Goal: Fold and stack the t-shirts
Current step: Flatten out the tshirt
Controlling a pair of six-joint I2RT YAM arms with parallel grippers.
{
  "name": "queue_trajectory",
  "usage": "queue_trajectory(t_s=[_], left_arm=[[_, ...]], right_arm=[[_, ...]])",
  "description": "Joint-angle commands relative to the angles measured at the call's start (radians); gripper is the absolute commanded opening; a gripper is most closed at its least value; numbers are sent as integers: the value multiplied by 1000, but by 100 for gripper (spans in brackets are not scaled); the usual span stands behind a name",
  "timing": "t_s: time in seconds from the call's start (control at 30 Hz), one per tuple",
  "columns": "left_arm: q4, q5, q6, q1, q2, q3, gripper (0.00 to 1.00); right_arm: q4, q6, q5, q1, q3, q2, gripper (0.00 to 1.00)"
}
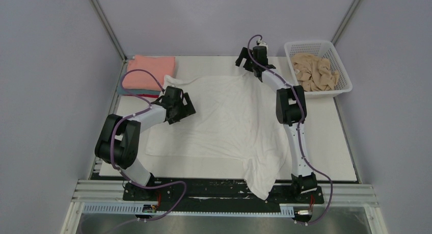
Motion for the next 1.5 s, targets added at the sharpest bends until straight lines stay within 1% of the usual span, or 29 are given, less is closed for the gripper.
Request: queue_trajectory(t_s=[0.0, 0.1, 0.2, 0.23, 0.3, 0.43, 0.53, 0.57, 0.63, 0.87, 1.07, 1.23, 1.37, 1.47], left_arm=[[-90, -10, 11, 3, 50, -24, 100], [-116, -32, 12, 3, 18, -8, 100], [-120, -52, 21, 3, -24, 5, 100], [-118, -53, 23, 3, -45, 7, 100], [-112, -49, 26, 3, -70, 7, 100], [-107, -38, 30, 3, -92, 7, 100], [-101, -30, 30, 3, -90, -2, 100], [-99, -26, 31, 3, -88, -2, 100], [-98, -17, 32, 3, -80, 2, 100], [-94, -13, 38, 3, -54, 12, 100], [-92, -3, 41, 3, -28, 23, 100], [-96, -6, 43, 3, -16, 30, 100], [-95, -7, 43, 3, -17, 30, 100], [-93, -7, 44, 3, -17, 29, 100]], right_arm=[[196, 89, -106, 42, 107, 37, 100], [262, 42, -89, 75, 118, 30, 100], [269, -10, -105, 72, 99, -4, 100], [251, -35, -110, 69, 79, -29, 100], [219, -78, -87, 67, -19, -113, 100], [147, -100, 81, 64, -253, -287, 100], [-17, -78, 222, 63, -297, -322, 100], [-45, -70, 261, 63, -296, -318, 100], [-75, -57, 291, 65, -281, -294, 100], [-102, -8, 287, 62, -164, -185, 100], [-118, -18, 242, 61, -27, -77, 100], [-118, 32, 240, 61, -41, -66, 100], [-117, 73, 208, 64, -60, -69, 100], [-103, 81, 177, 65, -42, -51, 100]])
